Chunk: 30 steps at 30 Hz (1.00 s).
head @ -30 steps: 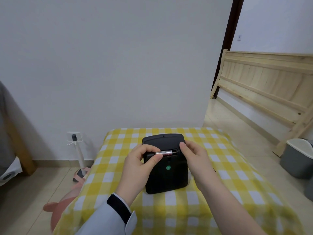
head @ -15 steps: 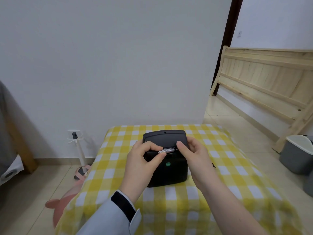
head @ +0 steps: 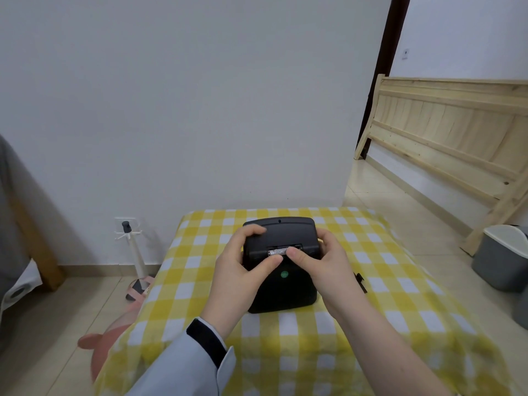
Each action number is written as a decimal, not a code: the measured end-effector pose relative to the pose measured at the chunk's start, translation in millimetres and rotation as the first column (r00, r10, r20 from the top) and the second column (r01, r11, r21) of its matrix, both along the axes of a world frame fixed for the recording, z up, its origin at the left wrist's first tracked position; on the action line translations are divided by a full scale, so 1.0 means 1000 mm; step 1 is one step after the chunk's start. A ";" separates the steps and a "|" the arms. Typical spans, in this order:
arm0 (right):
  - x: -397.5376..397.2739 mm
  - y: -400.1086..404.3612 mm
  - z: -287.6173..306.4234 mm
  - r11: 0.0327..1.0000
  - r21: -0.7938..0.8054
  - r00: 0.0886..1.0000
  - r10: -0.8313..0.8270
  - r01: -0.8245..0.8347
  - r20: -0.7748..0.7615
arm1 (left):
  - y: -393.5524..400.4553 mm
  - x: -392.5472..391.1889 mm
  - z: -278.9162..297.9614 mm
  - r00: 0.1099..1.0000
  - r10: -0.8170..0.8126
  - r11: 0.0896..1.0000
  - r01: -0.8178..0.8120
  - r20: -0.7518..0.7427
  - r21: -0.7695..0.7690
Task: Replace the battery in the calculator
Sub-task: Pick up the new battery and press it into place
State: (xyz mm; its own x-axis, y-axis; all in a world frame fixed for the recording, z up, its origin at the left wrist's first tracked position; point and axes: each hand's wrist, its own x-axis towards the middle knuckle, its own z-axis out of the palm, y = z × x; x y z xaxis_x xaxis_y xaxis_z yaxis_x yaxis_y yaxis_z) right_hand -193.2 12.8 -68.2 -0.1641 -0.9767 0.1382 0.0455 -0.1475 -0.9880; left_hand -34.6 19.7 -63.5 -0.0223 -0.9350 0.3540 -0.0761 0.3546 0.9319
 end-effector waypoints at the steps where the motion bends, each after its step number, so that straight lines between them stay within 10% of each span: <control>1: 0.000 0.000 0.000 1.000 0.001 1.000 0.001 -0.001 -0.002 | 0.000 0.001 0.000 0.997 -0.029 0.999 0.031 -0.065 0.031; 30: -0.002 0.000 0.002 0.997 0.071 0.999 -0.002 -0.001 0.042 | -0.011 -0.003 -0.002 0.998 0.038 0.995 -0.033 -0.057 0.099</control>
